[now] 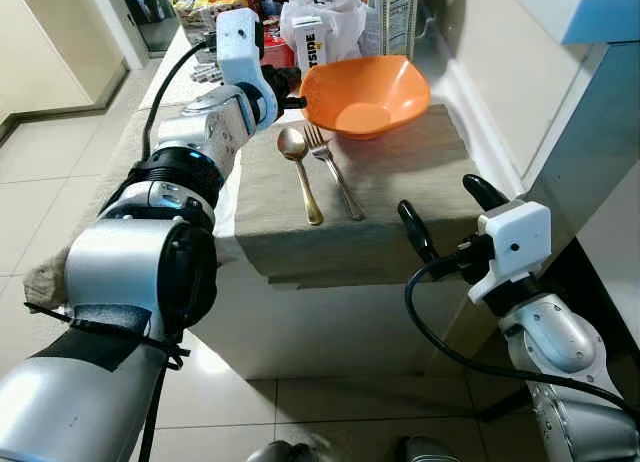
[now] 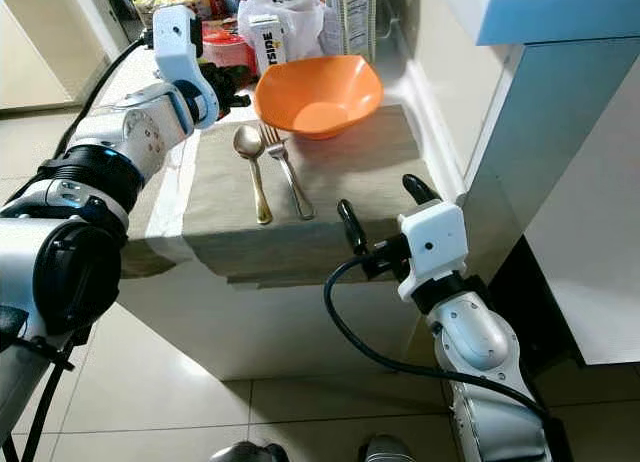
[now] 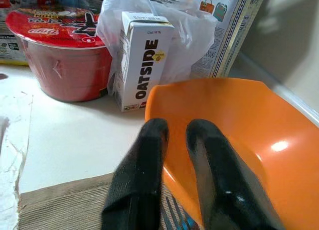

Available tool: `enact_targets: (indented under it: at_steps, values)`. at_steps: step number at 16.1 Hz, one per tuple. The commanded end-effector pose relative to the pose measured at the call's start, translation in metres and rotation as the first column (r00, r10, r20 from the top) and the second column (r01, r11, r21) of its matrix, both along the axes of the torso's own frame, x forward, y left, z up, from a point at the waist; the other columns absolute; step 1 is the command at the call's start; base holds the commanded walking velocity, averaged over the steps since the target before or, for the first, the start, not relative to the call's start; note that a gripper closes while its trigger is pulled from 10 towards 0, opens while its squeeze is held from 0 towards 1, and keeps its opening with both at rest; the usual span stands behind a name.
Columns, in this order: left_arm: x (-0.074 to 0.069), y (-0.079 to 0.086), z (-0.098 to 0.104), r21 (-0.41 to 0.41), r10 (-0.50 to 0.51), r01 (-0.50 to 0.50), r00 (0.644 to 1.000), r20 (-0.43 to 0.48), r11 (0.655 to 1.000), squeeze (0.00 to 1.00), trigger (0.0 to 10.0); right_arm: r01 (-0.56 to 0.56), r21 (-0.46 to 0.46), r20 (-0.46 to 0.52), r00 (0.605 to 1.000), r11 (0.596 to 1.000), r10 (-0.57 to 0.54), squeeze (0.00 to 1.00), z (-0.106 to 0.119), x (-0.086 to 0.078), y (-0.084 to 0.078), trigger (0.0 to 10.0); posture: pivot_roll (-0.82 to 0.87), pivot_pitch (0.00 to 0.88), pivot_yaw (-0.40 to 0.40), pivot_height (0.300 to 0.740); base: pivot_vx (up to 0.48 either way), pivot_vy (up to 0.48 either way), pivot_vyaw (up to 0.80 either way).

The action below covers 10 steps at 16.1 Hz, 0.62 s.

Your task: Setting the table

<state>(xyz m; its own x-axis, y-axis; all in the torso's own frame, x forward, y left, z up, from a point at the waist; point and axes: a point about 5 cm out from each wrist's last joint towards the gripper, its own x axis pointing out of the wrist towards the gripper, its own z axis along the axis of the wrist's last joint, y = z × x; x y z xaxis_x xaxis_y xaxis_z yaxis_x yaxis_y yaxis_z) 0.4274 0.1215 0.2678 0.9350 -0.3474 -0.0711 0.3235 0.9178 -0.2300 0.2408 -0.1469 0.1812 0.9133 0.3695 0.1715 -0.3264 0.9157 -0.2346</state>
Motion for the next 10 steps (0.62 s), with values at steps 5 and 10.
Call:
enact_targets:
  at_steps: [5, 10]
  values:
    - [0.001, 0.007, 0.015, 0.044, 0.003, -0.004, 1.000, 0.019, 0.999, 1.00, 10.0, -0.014, -0.005, -0.001, 1.000, 1.000, 0.014, 0.00, -0.002, -0.005, 0.003, 10.0, -0.30, 0.065, 0.139, 0.740, 0.000, 0.000, 0.00]
    - [0.001, 0.006, 0.007, 0.095, -0.006, 0.006, 1.000, 0.002, 0.995, 1.00, 10.0, 0.006, -0.023, -0.013, 1.000, 1.000, -0.006, 0.00, -0.002, -0.019, -0.002, 10.0, -0.35, 0.105, 0.148, 0.740, 0.000, 0.000, 0.00]
